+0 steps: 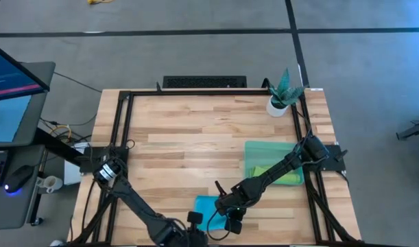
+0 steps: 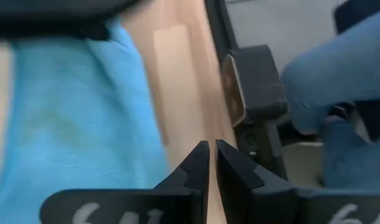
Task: Roll microfiber towels into tight, uniform cylinder then place into a basket
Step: Roll the blue towel
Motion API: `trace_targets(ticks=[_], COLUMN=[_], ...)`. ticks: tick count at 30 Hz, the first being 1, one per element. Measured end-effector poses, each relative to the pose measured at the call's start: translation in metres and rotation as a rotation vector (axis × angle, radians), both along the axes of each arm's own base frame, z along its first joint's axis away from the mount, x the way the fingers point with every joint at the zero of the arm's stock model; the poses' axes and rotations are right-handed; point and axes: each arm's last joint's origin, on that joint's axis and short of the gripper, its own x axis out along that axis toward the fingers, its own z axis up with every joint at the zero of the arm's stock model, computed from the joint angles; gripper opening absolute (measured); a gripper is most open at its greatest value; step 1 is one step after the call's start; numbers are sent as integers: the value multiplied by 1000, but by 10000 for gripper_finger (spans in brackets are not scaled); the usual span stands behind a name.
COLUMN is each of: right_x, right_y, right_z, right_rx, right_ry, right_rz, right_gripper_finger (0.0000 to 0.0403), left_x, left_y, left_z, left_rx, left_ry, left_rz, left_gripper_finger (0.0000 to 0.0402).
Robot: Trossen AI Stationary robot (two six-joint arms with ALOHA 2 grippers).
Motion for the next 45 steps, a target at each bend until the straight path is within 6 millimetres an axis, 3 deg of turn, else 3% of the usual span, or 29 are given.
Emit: trace_targets(ticks=[13,30,45], right_x=[0,0,-2], right_y=[0,0,3], right_z=[0,0,0], right_rx=[-7,-9,-10], right_ry=[-6,-21,-23], right_rz=[6,35,45], right_gripper_finger=[11,7,12], left_x=[-1,1,11], left_y=[13,23,50], left_z=[-27,-24,-29], left_rx=[-54,58,92], left_ry=[97,92,147], left_rz=[8,69,202], left_gripper_finger=[18,18,18])
